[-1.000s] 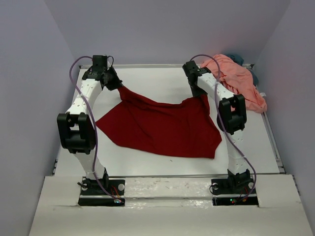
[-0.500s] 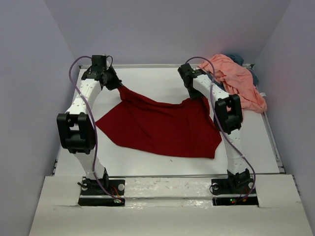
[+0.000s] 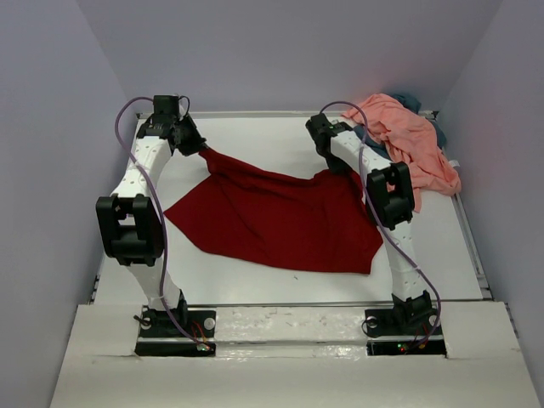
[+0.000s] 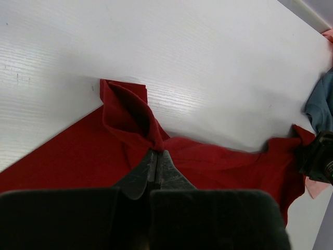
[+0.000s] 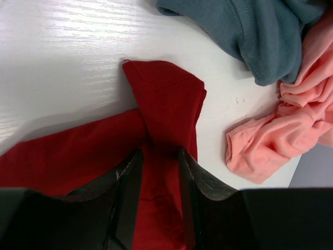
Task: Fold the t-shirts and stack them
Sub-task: Flatten out the tshirt
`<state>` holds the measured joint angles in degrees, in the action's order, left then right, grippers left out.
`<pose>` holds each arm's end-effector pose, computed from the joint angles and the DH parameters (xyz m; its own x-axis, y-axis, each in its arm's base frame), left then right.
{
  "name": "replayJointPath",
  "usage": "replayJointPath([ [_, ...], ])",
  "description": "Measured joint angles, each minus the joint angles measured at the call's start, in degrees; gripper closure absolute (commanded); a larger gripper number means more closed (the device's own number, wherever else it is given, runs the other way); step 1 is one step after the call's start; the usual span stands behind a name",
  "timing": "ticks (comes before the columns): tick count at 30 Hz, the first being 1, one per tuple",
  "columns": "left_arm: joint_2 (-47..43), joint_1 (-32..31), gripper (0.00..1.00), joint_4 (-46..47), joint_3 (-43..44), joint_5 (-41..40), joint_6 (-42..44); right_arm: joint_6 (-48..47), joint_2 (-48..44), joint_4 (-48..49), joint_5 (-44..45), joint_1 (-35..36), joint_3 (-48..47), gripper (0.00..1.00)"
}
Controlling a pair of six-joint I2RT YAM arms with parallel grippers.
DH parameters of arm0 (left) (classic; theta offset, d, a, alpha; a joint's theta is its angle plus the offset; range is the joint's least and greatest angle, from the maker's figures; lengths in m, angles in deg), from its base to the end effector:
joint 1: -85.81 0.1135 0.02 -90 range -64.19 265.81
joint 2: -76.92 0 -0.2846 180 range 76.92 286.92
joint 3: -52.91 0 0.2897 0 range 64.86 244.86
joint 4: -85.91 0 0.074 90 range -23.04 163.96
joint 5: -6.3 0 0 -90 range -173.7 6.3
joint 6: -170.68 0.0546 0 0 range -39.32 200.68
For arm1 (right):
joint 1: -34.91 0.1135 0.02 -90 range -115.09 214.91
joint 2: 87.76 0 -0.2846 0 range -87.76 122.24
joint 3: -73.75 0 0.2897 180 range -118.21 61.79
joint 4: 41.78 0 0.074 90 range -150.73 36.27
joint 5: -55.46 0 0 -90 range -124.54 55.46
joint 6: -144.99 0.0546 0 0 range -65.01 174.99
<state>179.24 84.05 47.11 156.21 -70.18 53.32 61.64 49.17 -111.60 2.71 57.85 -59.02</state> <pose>0.4702 -0.0272 0.3186 -0.6429 -0.4273 -0.6357 -0.0912 0.8667 -0.4904 0.5187 0.1836 0.1739 -0.8973 -0.2797 -0.3415 -0.0529 0.8362 -0.5459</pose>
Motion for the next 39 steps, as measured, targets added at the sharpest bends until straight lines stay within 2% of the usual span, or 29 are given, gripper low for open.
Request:
replayJointPath([
  [11, 0.0, 0.5, 1.0, 0.0, 0.0, 0.3, 0.5, 0.0, 0.0, 0.0, 3.5, 0.0, -0.7, 0.7],
  [12, 0.0, 0.5, 1.0, 0.0, 0.0, 0.3, 0.6, 0.0, 0.0, 0.0, 3.8, 0.0, -0.7, 0.74],
  [14, 0.0, 0.5, 1.0, 0.0, 0.0, 0.5, 0.6, -0.1, 0.1, 0.0, 4.3, 0.0, -0.7, 0.93],
  [16, 0.0, 0.6, 1.0, 0.0, 0.0, 0.6, 0.8, -0.3, 0.1, 0.0, 4.5, 0.0, -0.7, 1.0],
  [30, 0.0, 2.0, 1.0, -0.9, 0.0, 0.9, 1.6, 1.4, 0.0, -0.6, 4.1, -2.1, -3.9, 1.0],
  [39, 0.1, 6.3, 1.0, -0.9, 0.3, 0.8, 1.9, 7.6, -3.5, -2.8, -7.3, -11.9, -6.6, 1.0],
])
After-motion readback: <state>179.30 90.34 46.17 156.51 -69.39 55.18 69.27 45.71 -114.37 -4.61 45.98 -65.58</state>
